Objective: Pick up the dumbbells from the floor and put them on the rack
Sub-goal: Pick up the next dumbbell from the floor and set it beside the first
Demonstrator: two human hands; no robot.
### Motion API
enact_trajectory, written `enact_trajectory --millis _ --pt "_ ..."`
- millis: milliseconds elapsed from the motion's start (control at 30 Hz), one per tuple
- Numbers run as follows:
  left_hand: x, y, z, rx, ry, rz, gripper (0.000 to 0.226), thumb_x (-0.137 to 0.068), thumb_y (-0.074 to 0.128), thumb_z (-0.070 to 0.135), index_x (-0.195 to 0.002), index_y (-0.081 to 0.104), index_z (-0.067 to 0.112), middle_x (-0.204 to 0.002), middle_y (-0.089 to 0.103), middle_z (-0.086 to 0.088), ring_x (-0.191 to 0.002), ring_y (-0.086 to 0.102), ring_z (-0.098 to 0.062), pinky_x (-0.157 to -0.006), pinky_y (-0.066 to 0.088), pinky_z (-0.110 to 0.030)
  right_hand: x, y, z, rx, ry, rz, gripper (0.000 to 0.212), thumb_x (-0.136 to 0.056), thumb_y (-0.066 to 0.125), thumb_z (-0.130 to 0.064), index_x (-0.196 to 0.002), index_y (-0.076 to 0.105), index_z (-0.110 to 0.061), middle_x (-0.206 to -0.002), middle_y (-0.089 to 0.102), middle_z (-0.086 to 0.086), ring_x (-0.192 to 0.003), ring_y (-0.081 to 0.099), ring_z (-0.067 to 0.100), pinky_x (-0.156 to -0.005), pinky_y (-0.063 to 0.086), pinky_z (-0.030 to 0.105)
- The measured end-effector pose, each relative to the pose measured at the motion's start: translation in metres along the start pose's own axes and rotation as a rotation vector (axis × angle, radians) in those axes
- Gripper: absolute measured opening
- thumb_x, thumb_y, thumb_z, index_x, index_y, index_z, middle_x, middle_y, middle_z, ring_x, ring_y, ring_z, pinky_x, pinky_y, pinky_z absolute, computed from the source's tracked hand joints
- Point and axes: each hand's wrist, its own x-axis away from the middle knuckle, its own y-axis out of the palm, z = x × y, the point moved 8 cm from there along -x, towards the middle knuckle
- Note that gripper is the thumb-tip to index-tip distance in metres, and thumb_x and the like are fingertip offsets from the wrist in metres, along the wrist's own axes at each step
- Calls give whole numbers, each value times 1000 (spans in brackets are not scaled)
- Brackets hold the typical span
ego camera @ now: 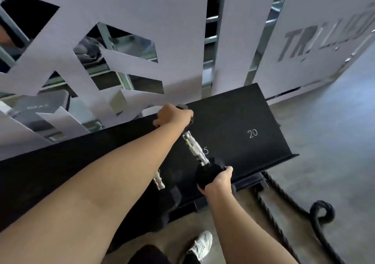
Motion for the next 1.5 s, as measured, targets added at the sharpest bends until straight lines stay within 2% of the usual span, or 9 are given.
enact_trajectory --millis 333,533,633,733,867,1067,1200,1300,1500 --pt "-115 94 -12 -136 -146 -143 68 -71 79 41 -128 51 16 -131 54 -12 -117 50 -37 -85 54 -43 -85 64 -19 61 59 142 63 -58 61 -54 -111 65 -22 -116 66 6 -93 65 37 -58 56 51" --pt "-146 137 -18 -217 -169 -214 71 -72 77 45 -131 52 15 -133 53 -11 -119 50 -37 -70 42 -38 -106 74 -29 37 82 214 59 -63 60 -54 -112 65 -21 -117 65 6 -91 64 36 -58 55 49" --pt "-156 148 -21 -213 -195 -225 69 -72 78 44 -131 52 17 -132 54 -10 -117 52 -35 -68 41 -38 -100 79 -35 38 74 266 56 -73 61 -54 -117 63 -19 -112 61 5 -94 63 36 -73 57 52" --pt "-159 148 -25 -214 -181 -212 64 -73 76 45 -127 56 18 -132 54 -10 -118 49 -34 -70 38 -36 -97 77 -44 59 8 320 56 -86 58 -50 -126 58 -11 -110 57 5 -98 58 32 -83 50 38" --pt "-157 149 -33 -232 -136 -246 71 -77 73 50 -137 51 20 -138 49 -11 -122 46 -33 -75 36 -34 -92 73 -54 270 -111 354 50 -96 47 -36 -130 56 1 -133 59 18 -118 56 38 -92 45 42" --pt "-145 150 -24 -247 -54 -272 59 -84 68 45 -133 54 15 -136 52 -9 -124 49 -30 -99 46 -47 -94 72 -87 575 -456 339 31 -92 42 -14 -95 73 -8 -79 67 6 -95 64 35 -89 54 42" --pt "-132 139 -14 -226 21 -281 28 -90 65 33 -114 61 18 -113 61 -3 -102 58 -19 -81 52 -32 -88 81 -102 497 -501 251 29 -92 44 -9 -70 63 -9 -71 57 5 -63 49 27 -65 40 33" --pt "-118 127 -13 -205 57 -288 12 -92 63 25 -87 56 16 -83 53 4 -77 53 -11 -53 35 -18 -75 92 -109 473 -524 187 33 -92 49 -10 -58 52 -12 -61 48 0 -56 41 21 -62 37 32" --pt "-82 92 -5 -175 163 -295 10 -90 62 21 -82 59 15 -82 56 0 -59 44 -5 -55 38 -18 -33 115 -124 404 -571 23 37 -88 54 -13 -53 45 -16 -58 46 1 -51 38 19 -52 33 30"
